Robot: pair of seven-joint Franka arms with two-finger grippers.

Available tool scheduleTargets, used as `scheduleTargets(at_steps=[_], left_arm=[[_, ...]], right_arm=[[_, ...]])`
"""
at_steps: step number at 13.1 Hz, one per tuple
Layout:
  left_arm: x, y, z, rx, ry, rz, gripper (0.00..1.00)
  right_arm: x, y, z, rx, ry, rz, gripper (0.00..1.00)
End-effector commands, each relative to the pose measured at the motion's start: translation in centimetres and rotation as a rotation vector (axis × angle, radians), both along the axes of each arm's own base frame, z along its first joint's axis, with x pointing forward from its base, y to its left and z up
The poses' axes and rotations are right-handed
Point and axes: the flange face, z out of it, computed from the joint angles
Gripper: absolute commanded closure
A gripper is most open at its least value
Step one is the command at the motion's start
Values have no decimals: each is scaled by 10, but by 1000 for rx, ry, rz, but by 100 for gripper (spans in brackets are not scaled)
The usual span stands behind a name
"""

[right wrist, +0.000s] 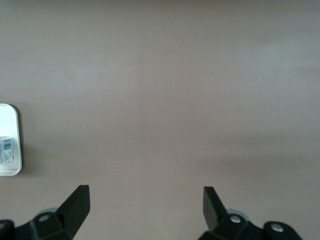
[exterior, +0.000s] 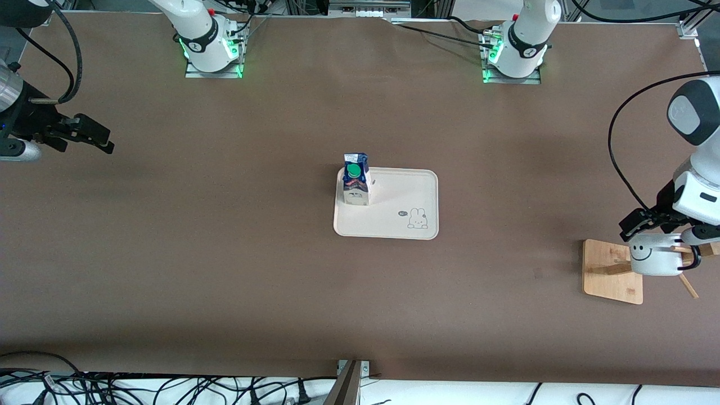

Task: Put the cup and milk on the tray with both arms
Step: 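Move the left gripper to the white mug on the stand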

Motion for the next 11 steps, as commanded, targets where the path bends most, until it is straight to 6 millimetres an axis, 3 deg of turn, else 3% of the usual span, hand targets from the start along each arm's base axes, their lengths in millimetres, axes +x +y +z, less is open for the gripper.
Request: scheduleTargets(at_steps=[1, 3, 10, 11], left_arm=[[-4, 0, -8, 7, -60, -13, 0], [-13, 8, -20, 13, -123, 0, 0], [-28, 5, -22, 24, -156, -20, 0], [-33, 4, -27, 28, -171, -27, 22]], right_arm=[[1, 12, 9, -2, -30, 27, 0], [2, 13, 11, -2, -41, 30, 0], [7, 23, 15, -34, -95, 56, 0], [6, 23, 15, -34, -90, 56, 0]])
